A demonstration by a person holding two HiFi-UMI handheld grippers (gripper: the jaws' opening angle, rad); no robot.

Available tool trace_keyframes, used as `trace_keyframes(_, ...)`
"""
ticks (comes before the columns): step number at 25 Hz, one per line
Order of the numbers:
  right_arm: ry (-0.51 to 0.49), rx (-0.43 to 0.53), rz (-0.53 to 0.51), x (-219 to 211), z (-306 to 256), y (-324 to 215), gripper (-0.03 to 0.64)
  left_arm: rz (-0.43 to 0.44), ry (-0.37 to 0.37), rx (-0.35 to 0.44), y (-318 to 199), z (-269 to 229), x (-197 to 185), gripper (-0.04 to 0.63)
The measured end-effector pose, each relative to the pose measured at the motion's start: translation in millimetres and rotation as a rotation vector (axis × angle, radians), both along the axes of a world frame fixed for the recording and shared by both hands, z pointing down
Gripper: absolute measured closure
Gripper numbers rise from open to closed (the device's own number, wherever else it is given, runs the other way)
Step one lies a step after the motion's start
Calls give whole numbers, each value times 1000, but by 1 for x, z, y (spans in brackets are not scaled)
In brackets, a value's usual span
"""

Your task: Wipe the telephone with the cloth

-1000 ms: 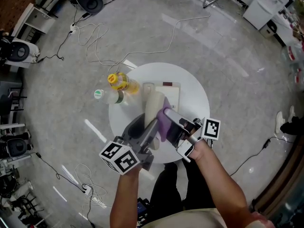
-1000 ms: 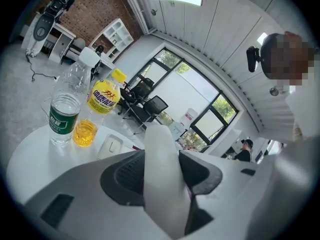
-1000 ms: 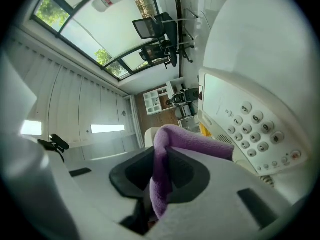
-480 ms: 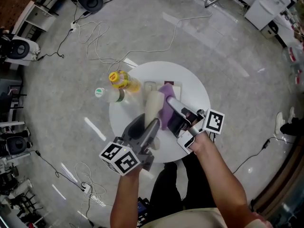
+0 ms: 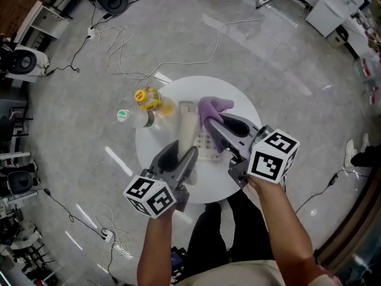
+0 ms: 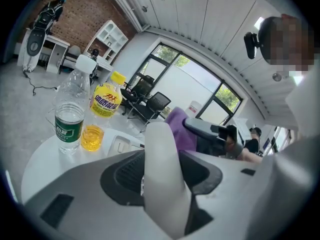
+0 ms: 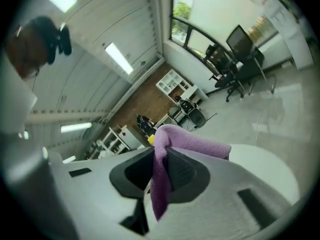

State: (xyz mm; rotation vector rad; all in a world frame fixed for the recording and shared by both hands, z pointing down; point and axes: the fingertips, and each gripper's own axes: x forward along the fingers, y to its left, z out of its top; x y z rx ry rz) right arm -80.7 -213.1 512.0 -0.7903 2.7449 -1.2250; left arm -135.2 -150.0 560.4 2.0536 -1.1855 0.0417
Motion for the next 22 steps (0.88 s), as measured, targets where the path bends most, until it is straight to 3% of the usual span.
trace_keyframes(4, 275, 203, -134, -18, -7, 13, 566, 18, -49, -19, 3, 5, 5, 387)
trace_keyframes(7, 348, 216, -226, -32, -2, 25, 565, 17, -60, -29, 4, 7, 5, 387)
trace_keyframes(15, 260, 123, -327, -43, 0, 48, 566, 0, -59, -38, 1, 10, 1, 387)
trace_keyframes(22, 156, 75, -218, -22, -15, 40, 566, -48, -82, -36, -9, 16, -9, 387)
